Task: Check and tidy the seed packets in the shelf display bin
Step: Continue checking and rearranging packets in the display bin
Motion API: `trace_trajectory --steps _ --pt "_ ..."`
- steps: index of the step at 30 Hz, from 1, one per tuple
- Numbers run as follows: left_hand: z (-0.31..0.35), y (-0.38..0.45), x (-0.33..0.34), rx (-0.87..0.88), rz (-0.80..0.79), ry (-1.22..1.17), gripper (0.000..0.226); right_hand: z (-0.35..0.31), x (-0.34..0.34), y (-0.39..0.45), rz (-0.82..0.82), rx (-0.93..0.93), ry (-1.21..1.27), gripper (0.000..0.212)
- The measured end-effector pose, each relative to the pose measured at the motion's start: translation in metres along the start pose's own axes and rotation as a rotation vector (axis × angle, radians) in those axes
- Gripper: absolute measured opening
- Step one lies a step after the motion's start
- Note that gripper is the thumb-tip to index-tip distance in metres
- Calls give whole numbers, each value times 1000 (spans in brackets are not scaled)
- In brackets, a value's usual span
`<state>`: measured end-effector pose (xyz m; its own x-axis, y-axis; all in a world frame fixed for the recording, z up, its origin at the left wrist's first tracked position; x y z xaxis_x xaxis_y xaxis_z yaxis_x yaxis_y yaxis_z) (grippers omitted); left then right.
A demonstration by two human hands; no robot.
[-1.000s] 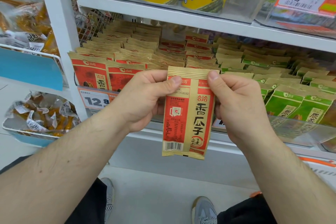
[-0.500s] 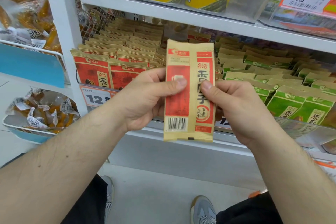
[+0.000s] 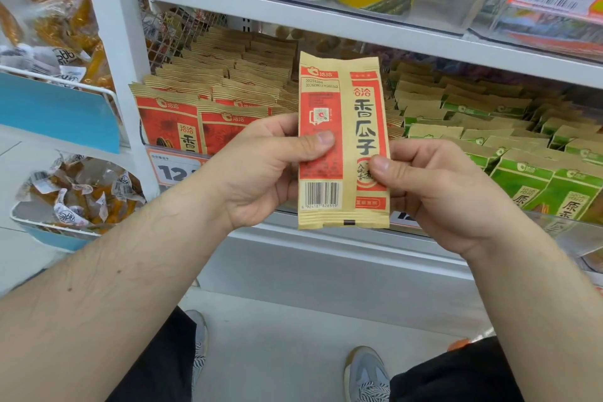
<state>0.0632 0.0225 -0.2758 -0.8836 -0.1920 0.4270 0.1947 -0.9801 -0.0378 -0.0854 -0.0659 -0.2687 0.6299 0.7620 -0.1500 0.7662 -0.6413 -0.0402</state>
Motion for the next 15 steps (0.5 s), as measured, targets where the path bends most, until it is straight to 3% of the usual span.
trace_trajectory --steps 3,5,6,8,12,15 --pt "2 0 -1 32 11 82 46 0 4 0 -12 -11 36 27" --pt "3 4 -5 27 24 51 68 0 8 2 -3 21 228 25" --pt "3 6 -6 36 18 32 69 0 13 2 -12 64 393 29" --pt "4 7 -8 71 -15 72 54 -1 28 0 -121 135 629 35" --pt "-1 2 -1 67 -150 103 38 6 56 0 -461 159 821 35" --pt "0 -2 0 74 -106 61 39 10 63 0 -424 232 720 35"
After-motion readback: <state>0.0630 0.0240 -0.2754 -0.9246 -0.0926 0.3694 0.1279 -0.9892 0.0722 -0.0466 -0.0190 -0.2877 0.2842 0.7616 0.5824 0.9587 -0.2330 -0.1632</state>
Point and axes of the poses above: each hand's wrist, its own y-axis towards the middle knuckle, its own x-axis out of the palm, z = x × y, the point moved 4 cm from there along y, towards the middle knuckle, and after that the axes turned 4 degrees about -y, right-handed, at the moved point
